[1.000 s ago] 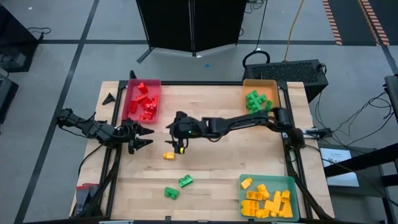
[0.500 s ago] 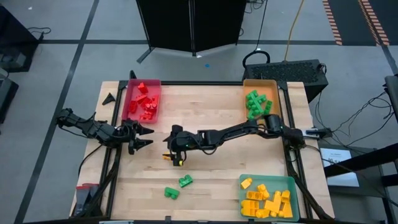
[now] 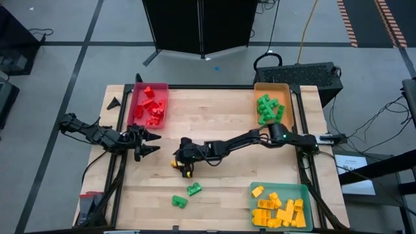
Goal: Sort blocks
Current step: Put the yellow game piece into the blue bin
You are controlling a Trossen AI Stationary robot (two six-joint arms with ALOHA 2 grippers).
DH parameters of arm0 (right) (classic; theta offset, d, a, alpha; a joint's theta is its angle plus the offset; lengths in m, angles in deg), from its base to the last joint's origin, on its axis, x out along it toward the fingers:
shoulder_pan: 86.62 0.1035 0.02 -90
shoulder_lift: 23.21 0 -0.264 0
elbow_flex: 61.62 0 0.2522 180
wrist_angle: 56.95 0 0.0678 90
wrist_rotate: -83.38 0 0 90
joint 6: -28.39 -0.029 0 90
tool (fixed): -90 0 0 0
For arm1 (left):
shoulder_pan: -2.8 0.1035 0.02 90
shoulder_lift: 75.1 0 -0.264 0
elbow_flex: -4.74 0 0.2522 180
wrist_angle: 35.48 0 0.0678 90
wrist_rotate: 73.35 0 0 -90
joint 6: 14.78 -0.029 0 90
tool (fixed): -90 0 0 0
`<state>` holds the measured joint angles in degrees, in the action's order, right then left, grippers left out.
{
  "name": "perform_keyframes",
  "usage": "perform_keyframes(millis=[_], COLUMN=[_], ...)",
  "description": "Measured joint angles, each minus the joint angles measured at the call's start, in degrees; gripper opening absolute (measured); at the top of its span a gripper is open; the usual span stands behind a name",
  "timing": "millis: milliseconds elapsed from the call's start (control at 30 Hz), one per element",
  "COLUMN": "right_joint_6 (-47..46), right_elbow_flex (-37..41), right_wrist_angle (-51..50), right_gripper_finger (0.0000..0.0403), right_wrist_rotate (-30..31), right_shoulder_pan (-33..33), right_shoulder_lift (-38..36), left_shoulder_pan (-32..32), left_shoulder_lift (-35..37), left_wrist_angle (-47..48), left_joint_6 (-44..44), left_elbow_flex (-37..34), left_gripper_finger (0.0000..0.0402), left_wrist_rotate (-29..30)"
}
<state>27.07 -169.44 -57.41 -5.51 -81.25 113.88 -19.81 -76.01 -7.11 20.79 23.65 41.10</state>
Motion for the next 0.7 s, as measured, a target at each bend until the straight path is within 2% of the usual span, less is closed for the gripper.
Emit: perform_keyframes(millis=[233, 333, 433, 600, 700], right_joint_6=[-3.3, -5.2, -5.3, -5.3, -7.5], right_elbow_flex=[0.0, -0.2, -0.2, -0.2, -0.1], right_wrist_angle=[-1.6, -3.4, -4.3, -4.5, -4.7], right_gripper_finger=[0.0296, 0.0278, 0.0234, 0.0114, 0.0109], right_wrist_rotate=[-1.5, -1.6, -1.5, -1.2, -1.2], right_shoulder_pan=[-0.2, -0.7, -1.0, -1.3, -1.5], right_shoulder_lift=[2.1, 2.3, 2.3, 2.2, 1.9], left_shoulder_pan=[0.0, 0.0, 0.0, 0.0, 0.0], left_shoulder_lift=[-0.2, -0.2, -0.2, -0.3, -0.3], left_wrist_angle=[0.0, 0.0, 0.0, 0.0, 0.0], left_joint_6=[0.0, 0.0, 0.0, 0.0, 0.0], left_elbow_flex=[0.0, 0.0, 0.0, 0.0, 0.0], left_gripper_finger=[0.0331, 0.0331, 0.0331, 0.0331, 0.0331], left_wrist_rotate=[0.0, 0.0, 0.2, 1.0, 1.2])
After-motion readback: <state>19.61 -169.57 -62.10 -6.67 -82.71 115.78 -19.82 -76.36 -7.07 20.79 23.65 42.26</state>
